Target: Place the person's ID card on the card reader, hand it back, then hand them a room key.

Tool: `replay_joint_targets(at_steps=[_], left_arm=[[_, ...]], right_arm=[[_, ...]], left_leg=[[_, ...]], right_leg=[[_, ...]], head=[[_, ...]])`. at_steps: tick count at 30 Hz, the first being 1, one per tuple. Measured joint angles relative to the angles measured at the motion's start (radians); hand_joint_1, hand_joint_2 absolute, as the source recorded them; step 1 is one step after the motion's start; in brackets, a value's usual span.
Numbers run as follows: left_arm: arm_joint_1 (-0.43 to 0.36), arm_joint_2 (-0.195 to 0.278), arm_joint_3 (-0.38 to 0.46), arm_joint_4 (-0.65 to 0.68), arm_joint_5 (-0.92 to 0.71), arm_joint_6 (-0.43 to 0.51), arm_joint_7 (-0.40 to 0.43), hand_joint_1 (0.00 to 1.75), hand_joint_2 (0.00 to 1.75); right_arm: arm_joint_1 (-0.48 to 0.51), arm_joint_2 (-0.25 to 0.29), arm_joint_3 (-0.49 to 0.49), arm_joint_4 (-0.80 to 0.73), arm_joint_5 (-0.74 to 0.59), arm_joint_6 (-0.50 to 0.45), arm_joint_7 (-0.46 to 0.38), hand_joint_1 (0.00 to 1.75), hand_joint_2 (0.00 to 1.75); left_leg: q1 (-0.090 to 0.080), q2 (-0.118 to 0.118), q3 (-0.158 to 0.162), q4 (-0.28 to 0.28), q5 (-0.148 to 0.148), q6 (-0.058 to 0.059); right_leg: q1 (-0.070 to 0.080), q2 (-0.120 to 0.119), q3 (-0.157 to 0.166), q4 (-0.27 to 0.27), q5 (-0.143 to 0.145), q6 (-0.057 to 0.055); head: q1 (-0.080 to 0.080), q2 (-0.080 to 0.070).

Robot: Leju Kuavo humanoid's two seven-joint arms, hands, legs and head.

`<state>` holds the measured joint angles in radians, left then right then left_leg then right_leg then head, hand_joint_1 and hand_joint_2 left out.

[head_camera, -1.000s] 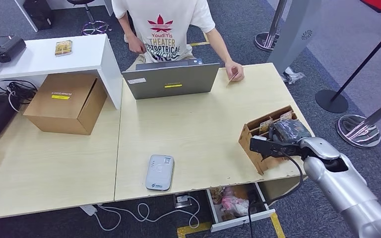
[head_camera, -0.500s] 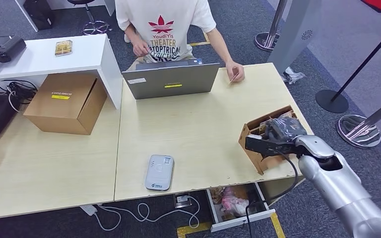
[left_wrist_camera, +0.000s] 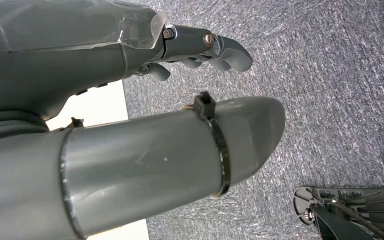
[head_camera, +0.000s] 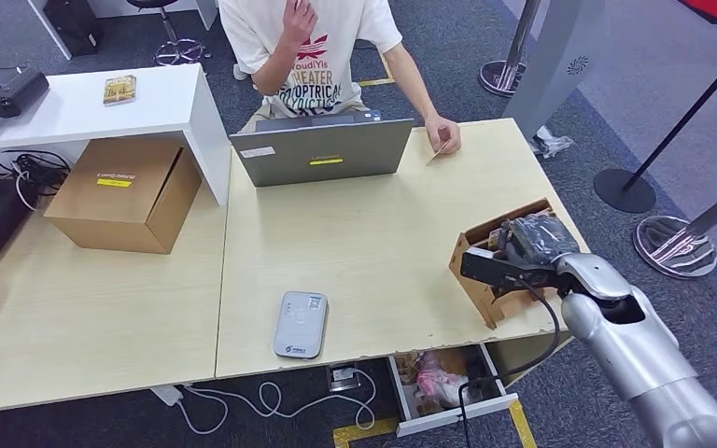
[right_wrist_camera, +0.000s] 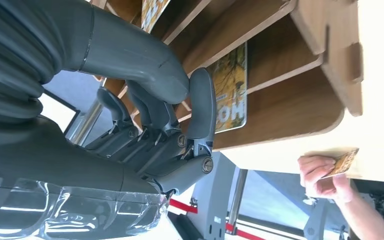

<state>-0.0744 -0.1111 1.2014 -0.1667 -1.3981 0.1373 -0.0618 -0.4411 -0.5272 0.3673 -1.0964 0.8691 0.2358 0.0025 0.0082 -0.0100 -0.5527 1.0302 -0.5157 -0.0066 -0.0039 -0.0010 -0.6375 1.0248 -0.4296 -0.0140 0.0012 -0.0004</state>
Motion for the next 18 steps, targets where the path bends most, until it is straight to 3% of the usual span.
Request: replay_joint_targets(at_steps=[3,4,18], left_arm=[[0.0,0.0,-0.002,0.0,0.003,0.0,0.0,0.0,0.0],[0.0,0.0,-0.002,0.0,0.004,0.0,0.0,0.0,0.0],[0.0,0.0,-0.003,0.0,0.007,0.003,0.0,0.0,0.0]], right_arm=[[0.0,0.001,-0.003,-0.003,0.005,0.002,-0.004,0.14,1.75],[0.0,0.001,-0.003,-0.003,0.006,0.003,-0.005,0.03,1.75],[-0.01,0.013,-0.004,-0.003,0.024,0.003,-0.014,0.04,1.75]], left_leg=[[0.0,0.0,0.0,0.0,0.0,0.0],[0.0,0.0,0.0,0.0,0.0,0.0],[0.0,0.0,0.0,0.0,0.0,0.0]], right_leg=[[0.0,0.0,0.0,0.0,0.0,0.0],[0.0,0.0,0.0,0.0,0.0,0.0],[0.0,0.0,0.0,0.0,0.0,0.0]], head=[[0.0,0.0],[0.0,0.0],[0.0,0.0]])
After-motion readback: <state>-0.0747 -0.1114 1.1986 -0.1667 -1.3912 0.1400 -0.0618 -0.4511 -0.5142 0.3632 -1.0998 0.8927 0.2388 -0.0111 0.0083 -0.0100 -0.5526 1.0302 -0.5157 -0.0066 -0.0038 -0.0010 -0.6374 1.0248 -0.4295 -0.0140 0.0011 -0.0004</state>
